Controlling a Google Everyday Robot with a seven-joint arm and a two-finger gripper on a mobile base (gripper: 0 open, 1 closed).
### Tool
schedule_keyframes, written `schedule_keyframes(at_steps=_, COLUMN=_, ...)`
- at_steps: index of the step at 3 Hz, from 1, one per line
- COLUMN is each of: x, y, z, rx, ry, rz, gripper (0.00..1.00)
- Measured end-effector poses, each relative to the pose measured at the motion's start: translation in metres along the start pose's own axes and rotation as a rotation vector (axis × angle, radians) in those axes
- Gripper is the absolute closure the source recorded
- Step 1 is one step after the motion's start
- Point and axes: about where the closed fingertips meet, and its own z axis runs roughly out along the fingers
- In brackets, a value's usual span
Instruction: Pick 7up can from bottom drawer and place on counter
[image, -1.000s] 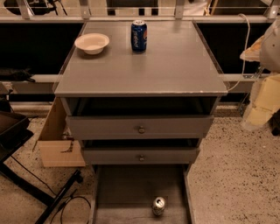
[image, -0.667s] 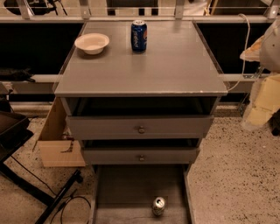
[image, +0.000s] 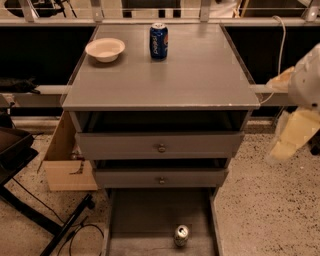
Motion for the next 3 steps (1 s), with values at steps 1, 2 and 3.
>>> schedule_keyframes(at_steps=1, x=0.050, y=0.042, z=0.126, rx=-0.135, ry=-0.205, rz=0.051, gripper=0.00)
schedule_keyframes(at_steps=2, x=0.083, y=0.052, z=0.205, rx=-0.132, ry=-0.338, rz=0.090, gripper=0.00)
schedule_keyframes(at_steps=3, x=0.117, y=0.048, z=0.253, rx=-0.073, ry=-0.452, rz=0.151, gripper=0.00)
